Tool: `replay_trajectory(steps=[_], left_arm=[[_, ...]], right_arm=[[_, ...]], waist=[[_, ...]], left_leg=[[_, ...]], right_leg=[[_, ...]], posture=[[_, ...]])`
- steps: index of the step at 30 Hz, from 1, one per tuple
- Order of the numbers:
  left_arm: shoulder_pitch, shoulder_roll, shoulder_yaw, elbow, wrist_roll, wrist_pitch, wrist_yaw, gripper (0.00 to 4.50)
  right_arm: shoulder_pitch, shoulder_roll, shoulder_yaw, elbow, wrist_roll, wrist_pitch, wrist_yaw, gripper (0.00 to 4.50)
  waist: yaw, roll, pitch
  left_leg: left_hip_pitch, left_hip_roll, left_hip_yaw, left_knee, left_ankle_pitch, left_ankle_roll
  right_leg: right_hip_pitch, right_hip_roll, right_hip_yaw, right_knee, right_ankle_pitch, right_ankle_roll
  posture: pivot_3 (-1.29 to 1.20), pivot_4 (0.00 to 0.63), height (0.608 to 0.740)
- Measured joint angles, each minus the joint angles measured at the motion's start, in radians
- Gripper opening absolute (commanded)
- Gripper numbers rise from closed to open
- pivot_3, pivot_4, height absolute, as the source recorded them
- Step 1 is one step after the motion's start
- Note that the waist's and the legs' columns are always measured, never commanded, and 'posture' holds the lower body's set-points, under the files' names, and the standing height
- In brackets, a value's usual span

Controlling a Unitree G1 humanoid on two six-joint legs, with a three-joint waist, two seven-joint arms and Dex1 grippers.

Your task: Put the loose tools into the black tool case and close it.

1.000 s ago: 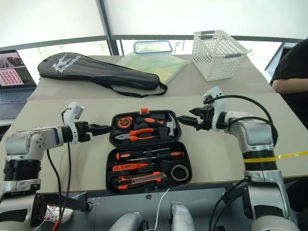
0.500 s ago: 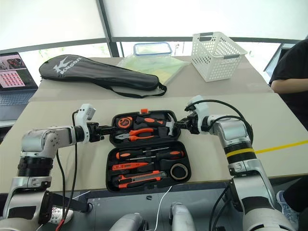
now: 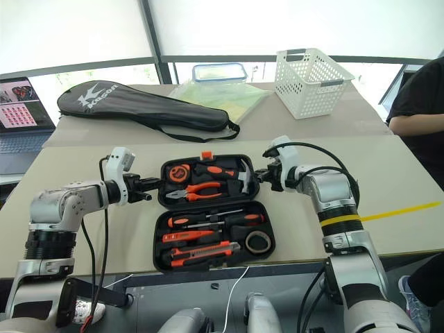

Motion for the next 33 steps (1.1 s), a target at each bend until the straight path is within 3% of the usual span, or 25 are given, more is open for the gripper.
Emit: replay_trajectory(steps=[6, 9, 21, 22, 23, 24, 26, 27, 29, 33], left_arm=[[-0.058, -0.035, -0.009, 0.028, 0.082, -0.298, 0.000, 0.00], [-0.051, -0.039, -0.023, 0.027, 0.118, -0.433, -0.015, 0.00], [0.242, -0.028, -0.060, -0.146, 0.273, -0.871, 0.000, 0.00], [0.279, -0.028, -0.061, -0.175, 0.278, -0.887, 0.004, 0.36], [0.331, -0.029, -0.060, -0.217, 0.276, -0.887, 0.008, 0.77], [0.361, -0.029, -0.058, -0.240, 0.275, -0.877, 0.012, 0.93], [0.464, -0.024, -0.030, -0.322, 0.254, -0.812, 0.019, 1.83], [0.501, -0.014, -0.013, -0.351, 0.240, -0.792, 0.019, 2.07], [0.579, 0.046, 0.061, -0.452, 0.153, -0.671, 0.000, 2.89], [0.657, 0.201, 0.244, -0.555, -0.050, -0.459, -0.101, 3.07]], right_arm=[[-0.041, 0.030, -0.013, 0.035, -0.097, -0.271, -0.131, 0.03], [-0.009, 0.030, -0.025, 0.023, -0.122, -0.397, -0.158, 0.03], [0.308, -0.018, -0.028, -0.162, -0.209, -0.833, -0.171, 0.03], [0.346, -0.027, -0.028, -0.183, -0.217, -0.862, -0.170, 0.01], [0.401, -0.038, -0.031, -0.220, -0.215, -0.883, -0.163, 0.58], [0.436, -0.047, -0.034, -0.247, -0.213, -0.890, -0.160, 0.72], [0.566, -0.094, -0.059, -0.342, -0.179, -0.867, -0.119, 1.37], [0.609, -0.112, -0.076, -0.371, -0.168, -0.852, -0.105, 1.62], [0.711, -0.197, -0.129, -0.492, -0.069, -0.742, -0.029, 2.33], [0.879, -0.407, -0.265, -0.720, 0.165, -0.540, 0.183, 2.34]], waist=[[-0.002, 0.000, 0.000], [-0.009, 0.000, 0.000], [-0.003, 0.000, 0.000], [-0.003, 0.000, 0.000], [-0.002, 0.000, 0.000], [-0.002, 0.000, 0.000], [0.000, 0.000, 0.000], [0.001, 0.000, 0.000], [0.001, 0.000, 0.001], [0.001, 0.000, 0.001]], left_leg=[[-0.017, 0.000, 0.001, 0.001, 0.002, -0.003], [-0.019, 0.000, 0.001, 0.001, 0.002, -0.002], [-0.011, 0.000, 0.002, -0.001, 0.002, -0.002], [-0.009, 0.001, 0.002, -0.002, 0.002, -0.002], [-0.006, 0.001, 0.002, -0.003, 0.002, -0.001], [-0.002, 0.002, 0.002, -0.006, 0.001, -0.001], [0.001, 0.002, 0.003, -0.010, 0.000, 0.001], [0.000, 0.002, 0.003, -0.010, 0.000, 0.002], [0.000, 0.002, 0.003, -0.010, -0.001, 0.003], [0.006, 0.002, 0.003, -0.014, -0.002, 0.005]], right_leg=[[-0.020, 0.000, -0.003, 0.003, 0.002, -0.003], [-0.022, 0.001, -0.005, 0.001, 0.002, -0.003], [-0.017, 0.002, 0.002, 0.000, 0.002, -0.003], [-0.015, 0.002, 0.005, 0.000, 0.002, -0.003], [-0.012, 0.003, 0.007, 0.000, 0.002, -0.003], [-0.008, 0.003, 0.008, -0.001, 0.002, -0.003], [-0.006, 0.003, 0.009, -0.001, 0.001, -0.002], [-0.006, 0.003, 0.009, -0.001, 0.001, -0.002], [-0.007, 0.004, 0.009, -0.001, 0.001, -0.001], [-0.002, 0.005, 0.009, -0.003, -0.002, 0.001]], posture=[[0.00, 0.150, 0.740], [0.00, 0.150, 0.740], [0.00, 0.150, 0.740], [0.00, 0.150, 0.740], [0.00, 0.150, 0.740], [0.00, 0.150, 0.740], [0.00, 0.150, 0.740], [0.00, 0.150, 0.740], [0.00, 0.150, 0.740], [0.00, 0.150, 0.740]])
